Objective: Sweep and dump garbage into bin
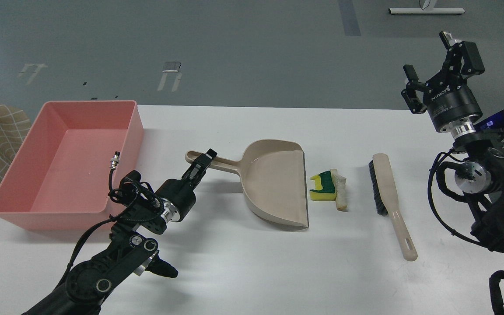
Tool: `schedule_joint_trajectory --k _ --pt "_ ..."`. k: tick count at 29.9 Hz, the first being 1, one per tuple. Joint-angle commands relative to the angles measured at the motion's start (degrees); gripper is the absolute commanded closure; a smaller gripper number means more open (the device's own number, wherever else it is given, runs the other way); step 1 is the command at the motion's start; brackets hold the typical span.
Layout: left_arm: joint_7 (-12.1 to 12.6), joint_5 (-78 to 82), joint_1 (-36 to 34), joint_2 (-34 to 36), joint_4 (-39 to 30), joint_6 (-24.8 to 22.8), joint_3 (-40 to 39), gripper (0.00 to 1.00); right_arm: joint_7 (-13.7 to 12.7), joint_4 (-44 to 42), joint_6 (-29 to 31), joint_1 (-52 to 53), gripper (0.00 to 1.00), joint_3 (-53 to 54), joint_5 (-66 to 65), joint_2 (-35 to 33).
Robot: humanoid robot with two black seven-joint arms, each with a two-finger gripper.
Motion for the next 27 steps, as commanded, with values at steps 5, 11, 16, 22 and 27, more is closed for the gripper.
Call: schedule_joint_trajectory --k 5,11,16,22,27 --pt "0.0 -0.43 -0.14 -0.28 -0.17 -0.02 -0.13 1.0 0.0 1.49 -1.71 0.05 0.0 -1.05 -0.09 -2.72" --pt "-0.09 -0.61 -0.14 -0.28 -0.18 -0.02 -0.22 1.0 -4.0 7.72 -1.1 0.58 0.0 -11.15 -0.26 -13.87" --pt "-0.26 -0.69 -0.05 -0.19 -0.26 0.07 -0.22 1.0 -4.36 19.76 -1.36 0.75 0.0 -28.11 -0.97 -29.25" --pt "-0.53 -0.78 0.04 -0.1 -0.18 0.07 -0.22 1.0 -4.53 30.22 -1.71 0.05 0.01 -40.51 -2.28 -43.58" --pt "-0.53 -0.78 0.04 -0.36 -0.18 -0.02 -0.22 1.0 -4.71 40.14 -1.8 -1.26 0.01 -45.78 -10.61 -54.56"
